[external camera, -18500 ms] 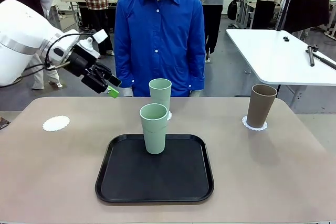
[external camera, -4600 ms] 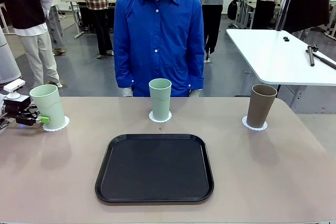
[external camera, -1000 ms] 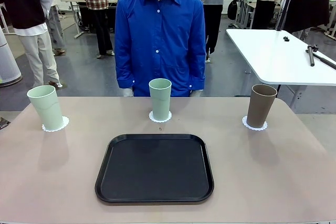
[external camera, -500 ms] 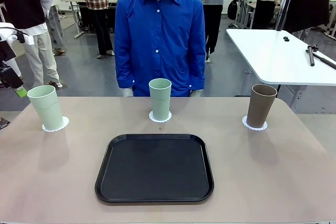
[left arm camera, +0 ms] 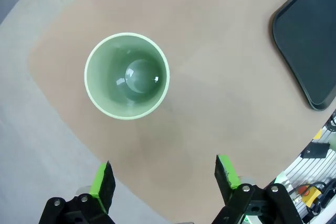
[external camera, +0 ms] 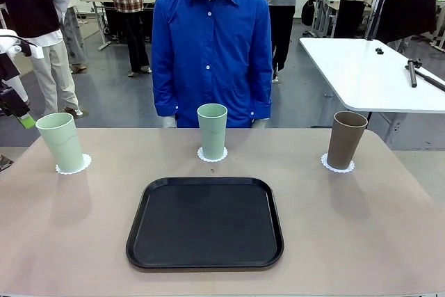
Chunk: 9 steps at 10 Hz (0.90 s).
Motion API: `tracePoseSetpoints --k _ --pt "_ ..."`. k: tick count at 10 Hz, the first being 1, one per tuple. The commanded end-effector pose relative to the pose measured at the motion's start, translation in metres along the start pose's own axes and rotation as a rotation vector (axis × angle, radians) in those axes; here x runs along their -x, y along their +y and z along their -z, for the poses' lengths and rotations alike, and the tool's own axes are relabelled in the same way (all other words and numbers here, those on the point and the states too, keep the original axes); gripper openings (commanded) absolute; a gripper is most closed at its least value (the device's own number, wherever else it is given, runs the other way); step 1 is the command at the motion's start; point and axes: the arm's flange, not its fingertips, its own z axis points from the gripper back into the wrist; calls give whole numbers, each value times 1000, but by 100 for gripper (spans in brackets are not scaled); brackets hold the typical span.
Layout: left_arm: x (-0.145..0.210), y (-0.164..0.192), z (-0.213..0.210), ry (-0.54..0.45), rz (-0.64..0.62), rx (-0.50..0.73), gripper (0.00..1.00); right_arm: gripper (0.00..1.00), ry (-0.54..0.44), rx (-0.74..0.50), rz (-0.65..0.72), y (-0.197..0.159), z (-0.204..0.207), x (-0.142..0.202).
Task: Place coasters on the table and set cups on them.
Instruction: Take one Reusable plastic cup from the Flat Tray and place it on a coaster set by the human.
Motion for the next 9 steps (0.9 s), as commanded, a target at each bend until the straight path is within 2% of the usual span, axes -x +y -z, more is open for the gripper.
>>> tracePoseSetpoints --k 1,8,9 --pt "-1 0 -2 -3 -1 -8 100 100 -1 4 3 0 0 -1" --pt "0 0 0 -1 0 1 100 100 -1 4 3 0 0 -1" --pt "40 -22 23 5 -144 -3 100 100 -1 4 3 0 0 -1"
